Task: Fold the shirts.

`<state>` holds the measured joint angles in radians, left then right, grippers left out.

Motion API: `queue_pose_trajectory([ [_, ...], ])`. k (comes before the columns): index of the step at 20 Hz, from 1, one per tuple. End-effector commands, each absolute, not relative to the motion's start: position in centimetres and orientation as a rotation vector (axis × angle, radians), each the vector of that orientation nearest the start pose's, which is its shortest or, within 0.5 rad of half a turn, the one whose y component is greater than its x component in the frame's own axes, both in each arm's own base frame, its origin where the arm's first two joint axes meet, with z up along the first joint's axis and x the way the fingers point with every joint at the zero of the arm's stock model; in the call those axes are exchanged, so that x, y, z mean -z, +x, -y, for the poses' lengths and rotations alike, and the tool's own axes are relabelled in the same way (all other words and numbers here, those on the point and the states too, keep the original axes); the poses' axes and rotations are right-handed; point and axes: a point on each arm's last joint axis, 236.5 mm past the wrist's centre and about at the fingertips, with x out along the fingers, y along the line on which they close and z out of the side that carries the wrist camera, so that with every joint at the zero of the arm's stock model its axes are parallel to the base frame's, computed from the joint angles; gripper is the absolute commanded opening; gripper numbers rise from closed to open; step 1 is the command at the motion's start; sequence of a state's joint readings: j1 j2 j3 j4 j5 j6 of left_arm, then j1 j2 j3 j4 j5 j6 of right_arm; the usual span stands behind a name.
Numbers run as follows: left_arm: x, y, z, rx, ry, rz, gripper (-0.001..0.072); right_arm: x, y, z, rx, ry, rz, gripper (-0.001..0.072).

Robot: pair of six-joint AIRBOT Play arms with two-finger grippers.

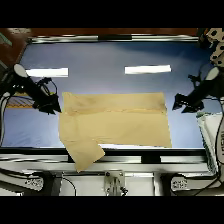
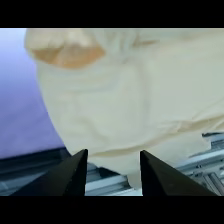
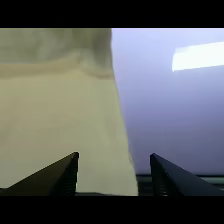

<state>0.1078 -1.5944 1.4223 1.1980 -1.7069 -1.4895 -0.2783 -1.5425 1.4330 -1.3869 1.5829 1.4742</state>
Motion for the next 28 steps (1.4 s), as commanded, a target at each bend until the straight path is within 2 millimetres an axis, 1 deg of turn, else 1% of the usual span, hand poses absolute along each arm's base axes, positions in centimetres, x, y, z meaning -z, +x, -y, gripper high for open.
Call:
queue_pose_trajectory([
  [1,2.8,25.3,5.3,0.256,-0.492,-1.814,0.0401,-1.2,31.7,9.1,0.059,0.393,-1.599,0.0573],
  [3,5.1,21.1,6.3,0.228,-0.549,-1.762,0.041,-1.8,31.1,10.5,0.104,0.459,-1.522,0.0573],
  [4,5.9,19.5,6.8,0.212,-0.581,-1.732,0.0409,-1.9,30.9,10.8,0.112,0.488,-1.505,0.0573],
  [6,7.4,17.3,7.4,0.167,-0.623,-1.701,0.0409,-2.0,30.9,11.3,0.121,0.523,-1.485,0.0572],
  [8,8.7,15.7,8.1,0.149,-0.668,-1.714,0.0409,-2.0,31.4,11.3,0.121,0.518,-1.467,0.0573],
  [9,9.1,15.5,8.5,0.147,-0.689,-1.712,0.0409,-2.0,31.7,11.2,0.118,0.522,-1.455,0.0573],
  [10,9.4,15.8,8.8,0.146,-0.715,-1.696,0.0409,-2.1,32.1,11.1,0.109,0.531,-1.439,0.0573],
  [12,9.5,16.7,9.5,0.156,-0.76,-1.649,0.0407,-2.1,32.2,11.1,0.109,0.528,-1.433,0.0572],
  [18,9.9,18.1,8.9,0.134,-0.749,-1.586,0.0399,-2.1,32.4,11.4,0.118,0.521,-1.425,0.0573],
  [21,10.2,17.8,9.2,0.156,-0.731,-1.607,0.0387,-2.1,32.3,11.4,0.119,0.521,-1.427,0.0572],
  [23,10.8,17.4,10.0,0.181,-0.711,-1.638,0.0387,-2.1,32.3,11.4,0.125,0.528,-1.428,0.0573],
  [25,11.1,17.6,11.4,0.203,-0.72,-1.646,0.0386,-2.0,32.2,11.4,0.128,0.528,-1.431,0.0573],
  [26,11.1,18.1,11.9,0.21,-0.731,-1.628,0.0296,-2.0,32.2,11.4,0.128,0.53,-1.434,0.0573],
  [27,10.9,18.5,12.1,0.212,-0.738,-1.614,0.0145,-1.8,31.9,11.2,0.127,0.537,-1.445,0.0573],
  [28,10.7,18.8,12.1,0.214,-0.745,-1.606,0.0118,-1.3,31.1,10.8,0.111,0.54,-1.481,0.0573],
])
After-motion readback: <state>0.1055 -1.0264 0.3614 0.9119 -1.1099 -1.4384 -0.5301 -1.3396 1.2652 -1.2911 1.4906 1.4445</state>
